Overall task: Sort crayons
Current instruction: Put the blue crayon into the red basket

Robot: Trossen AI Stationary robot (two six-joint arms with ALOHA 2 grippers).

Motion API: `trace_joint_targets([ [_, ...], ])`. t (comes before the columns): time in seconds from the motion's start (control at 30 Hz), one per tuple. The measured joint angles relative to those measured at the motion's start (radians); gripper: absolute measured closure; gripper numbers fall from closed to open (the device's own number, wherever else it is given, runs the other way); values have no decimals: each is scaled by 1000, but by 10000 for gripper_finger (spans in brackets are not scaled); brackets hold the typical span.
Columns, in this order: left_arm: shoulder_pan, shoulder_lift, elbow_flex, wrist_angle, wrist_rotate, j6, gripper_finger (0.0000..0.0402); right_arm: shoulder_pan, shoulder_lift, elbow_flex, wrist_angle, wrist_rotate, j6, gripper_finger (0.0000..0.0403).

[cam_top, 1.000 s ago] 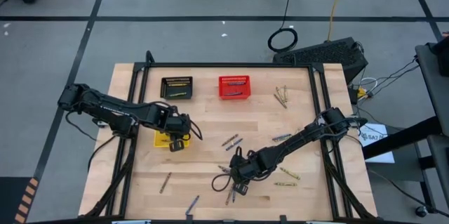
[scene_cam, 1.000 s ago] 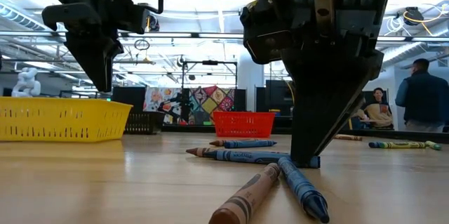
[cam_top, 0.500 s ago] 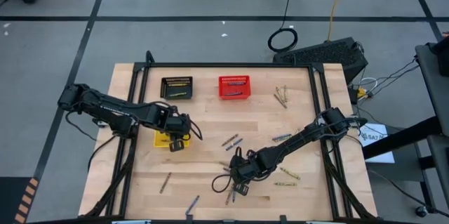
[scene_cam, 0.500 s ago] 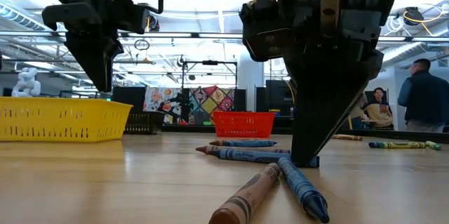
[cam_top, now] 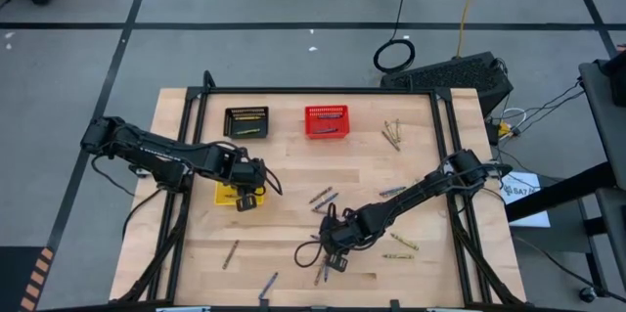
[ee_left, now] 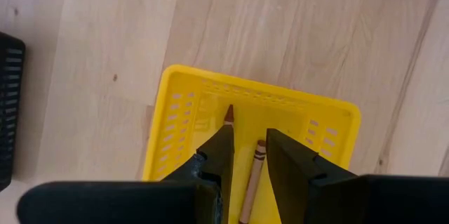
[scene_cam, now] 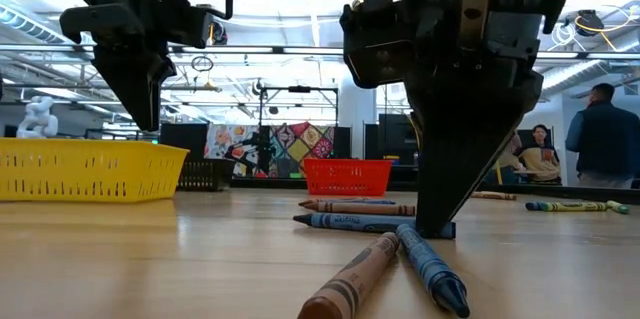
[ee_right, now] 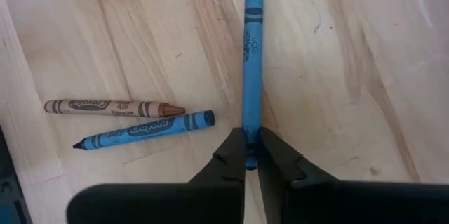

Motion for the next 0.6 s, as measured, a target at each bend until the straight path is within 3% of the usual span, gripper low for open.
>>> trace_joint_targets([
  [0.6, 0, 0, 0, 0, 0, 0, 318, -86, -154, -3, -52, 66, -126, 403],
])
